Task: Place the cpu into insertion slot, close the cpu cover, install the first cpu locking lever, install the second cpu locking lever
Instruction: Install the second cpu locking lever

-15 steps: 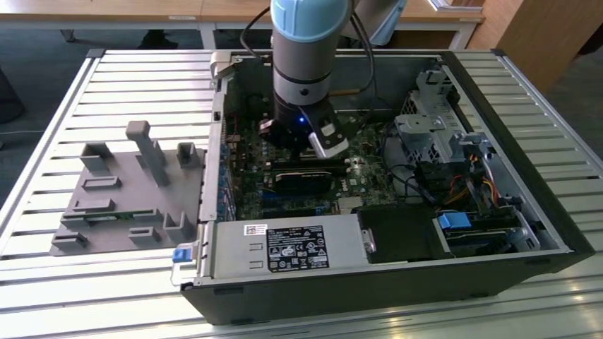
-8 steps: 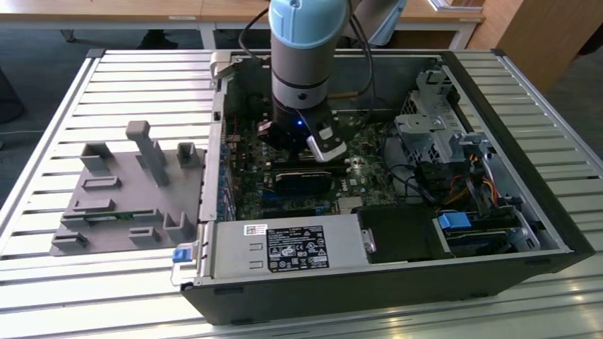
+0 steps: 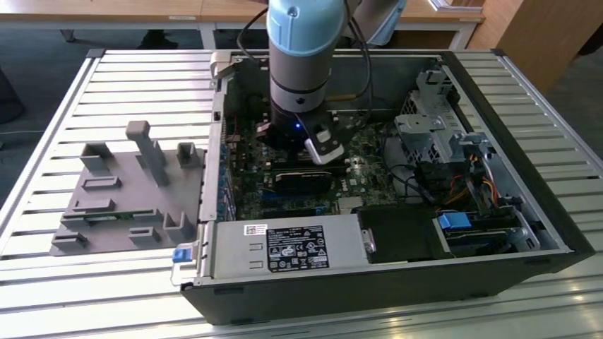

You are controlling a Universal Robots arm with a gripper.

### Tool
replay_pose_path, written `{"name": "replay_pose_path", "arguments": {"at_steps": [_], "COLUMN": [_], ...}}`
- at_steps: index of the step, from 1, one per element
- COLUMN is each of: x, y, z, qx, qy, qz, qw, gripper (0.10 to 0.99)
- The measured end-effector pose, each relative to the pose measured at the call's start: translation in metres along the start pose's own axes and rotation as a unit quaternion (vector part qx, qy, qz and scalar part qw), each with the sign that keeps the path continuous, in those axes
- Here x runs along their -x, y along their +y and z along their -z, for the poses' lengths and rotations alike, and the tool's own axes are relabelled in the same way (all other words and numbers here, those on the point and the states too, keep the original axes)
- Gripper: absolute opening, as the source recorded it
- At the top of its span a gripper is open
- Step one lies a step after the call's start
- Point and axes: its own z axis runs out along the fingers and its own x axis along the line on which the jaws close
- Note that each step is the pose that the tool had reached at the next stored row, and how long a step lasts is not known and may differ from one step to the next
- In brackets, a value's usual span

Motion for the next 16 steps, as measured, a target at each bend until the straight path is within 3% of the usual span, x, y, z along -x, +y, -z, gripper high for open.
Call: {"name": "replay_pose_path", "arguments": {"at_steps": [9,16], "x": [-0.0025,-0.0035], "y": [-0.0010,-0.0014], "z": [-0.0044,-0.0052], "qx": [0.0140,0.0131], "qy": [0.0006,0.0005], "qz": [0.000,0.000], "qw": [0.9999,0.9999], "gripper": [0.106,0.106]}}
